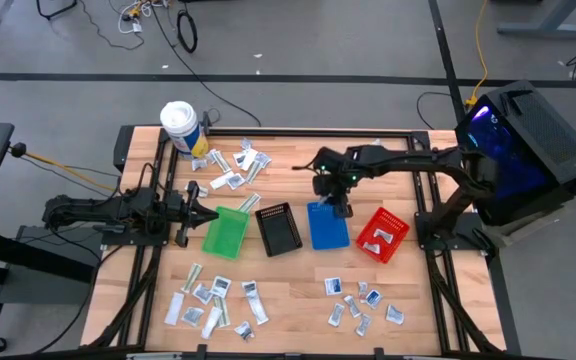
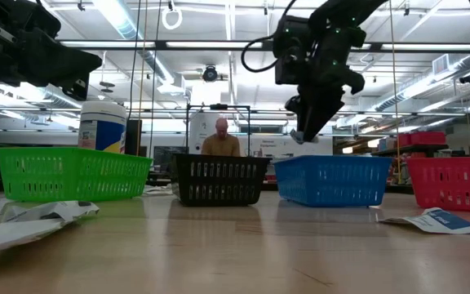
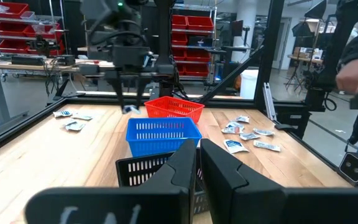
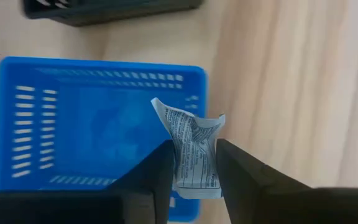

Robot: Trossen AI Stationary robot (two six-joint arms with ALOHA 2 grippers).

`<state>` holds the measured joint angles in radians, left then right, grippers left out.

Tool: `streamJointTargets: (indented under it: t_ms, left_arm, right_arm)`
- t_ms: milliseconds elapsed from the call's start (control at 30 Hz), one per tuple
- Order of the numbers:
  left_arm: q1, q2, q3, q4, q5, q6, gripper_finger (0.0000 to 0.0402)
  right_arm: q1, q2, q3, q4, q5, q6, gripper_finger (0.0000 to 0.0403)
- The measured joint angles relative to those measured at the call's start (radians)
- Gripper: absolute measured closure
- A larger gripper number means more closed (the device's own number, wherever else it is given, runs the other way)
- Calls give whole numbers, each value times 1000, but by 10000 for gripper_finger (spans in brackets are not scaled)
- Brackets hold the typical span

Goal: Pick & Place First Aid Supplies
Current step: Put the alcohol pad into the blue basket

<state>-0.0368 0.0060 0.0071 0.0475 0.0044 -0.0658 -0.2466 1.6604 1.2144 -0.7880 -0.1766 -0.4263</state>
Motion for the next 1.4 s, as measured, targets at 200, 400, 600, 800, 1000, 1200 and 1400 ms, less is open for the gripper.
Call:
streamJointTargets:
  t_ms: [200, 400, 600, 800, 1000, 1200, 1400]
  left_arm:
    - [0, 0, 0, 0, 0, 0, 369]
    - [0, 0, 0, 0, 0, 0, 369]
    - [0, 0, 0, 0, 0, 0, 369]
    - [0, 0, 0, 0, 0, 0, 369]
    - [0, 0, 0, 0, 0, 0, 369]
    - [0, 0, 0, 0, 0, 0, 369]
    - [0, 0, 0, 0, 0, 0, 369]
  right_arm:
    - [61, 0, 0, -26, -31, 0, 282]
    - [96, 0, 0, -34, -33, 26, 282]
    - [115, 0, 0, -43, -34, 25, 258]
    - [116, 0, 1, -58, -33, 25, 206]
    - [108, 0, 1, -84, -25, 25, 167]
    - [55, -15, 2, -87, 53, 38, 153]
    - [-42, -44, 2, -87, 143, 72, 158]
